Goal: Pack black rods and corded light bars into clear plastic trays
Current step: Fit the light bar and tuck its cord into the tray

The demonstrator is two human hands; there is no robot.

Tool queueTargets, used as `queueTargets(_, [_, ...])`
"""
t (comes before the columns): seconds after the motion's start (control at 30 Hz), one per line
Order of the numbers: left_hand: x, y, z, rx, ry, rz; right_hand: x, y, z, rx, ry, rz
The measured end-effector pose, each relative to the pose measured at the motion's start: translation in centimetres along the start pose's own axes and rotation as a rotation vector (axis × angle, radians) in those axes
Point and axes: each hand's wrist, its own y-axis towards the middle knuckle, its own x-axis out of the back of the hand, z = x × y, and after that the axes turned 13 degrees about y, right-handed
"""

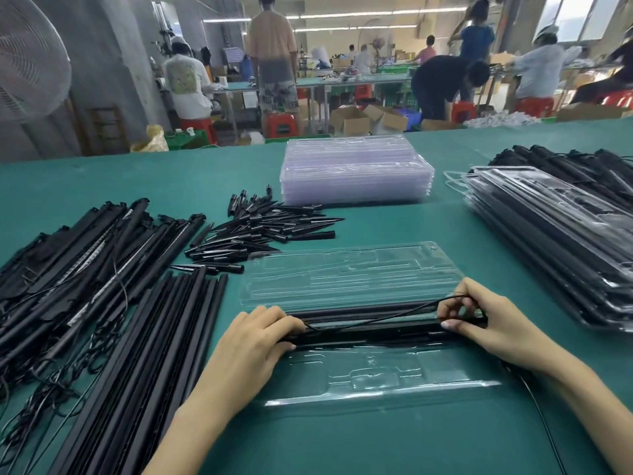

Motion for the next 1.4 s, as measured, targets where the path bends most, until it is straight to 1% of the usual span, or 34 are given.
queueTargets(0.13, [0.0, 0.2, 0.2, -0.023, -0.002, 0.008, 0.1, -0.2, 0.0, 0.013, 0.011, -0.009])
queueTargets(0.3, [-0.7, 0.1, 0.8, 0.008, -0.150, 0.114, -0.1, 0.0, -0.2, -0.006, -0.017, -0.041])
queueTargets(0.43, [-1.0, 0.2, 1.0, 0.030, -0.249, 0.142, -0.2, 0.1, -0.2, -0.012, -0.076, -0.052])
queueTargets(0.57, [-0.8, 0.0, 0.9, -0.024, -0.126, 0.031, -0.2, 0.3, -0.1, -0.007, -0.090, -0.058])
queueTargets(0.63, [-0.9, 0.0, 0.9, -0.037, -0.146, 0.063, -0.2, 0.1, -0.1, -0.002, -0.078, -0.054])
queueTargets(0.77, [-0.6, 0.0, 1.2, 0.022, -0.329, 0.179, -0.1, -0.1, 0.5, -0.010, -0.008, -0.082])
queueTargets(0.83, [-0.4, 0.3, 1.2, 0.024, -0.339, 0.204, 0.0, -0.1, 0.6, 0.007, -0.008, -0.115])
queueTargets(0.87, [-0.4, 0.4, 1.1, 0.047, -0.336, 0.192, 0.1, -0.1, 0.6, 0.016, -0.012, -0.135])
queueTargets(1.0, [-0.4, 0.6, 0.5, 0.286, -0.452, 0.088, 0.2, -0.1, 0.3, 0.018, -0.059, -0.214])
queueTargets(1.1, [-0.2, 1.0, 0.7, 0.383, -0.533, 0.137, 0.3, -0.2, 0.0, -0.016, -0.117, -0.228])
queueTargets(1.23, [0.6, 2.3, 1.1, 0.387, -0.517, 0.244, 0.5, -0.4, 0.2, -0.015, -0.113, -0.190])
queueTargets(1.4, [0.9, 3.0, 1.2, 0.365, -0.452, 0.337, 0.6, -1.0, 0.9, 0.052, -0.010, -0.127])
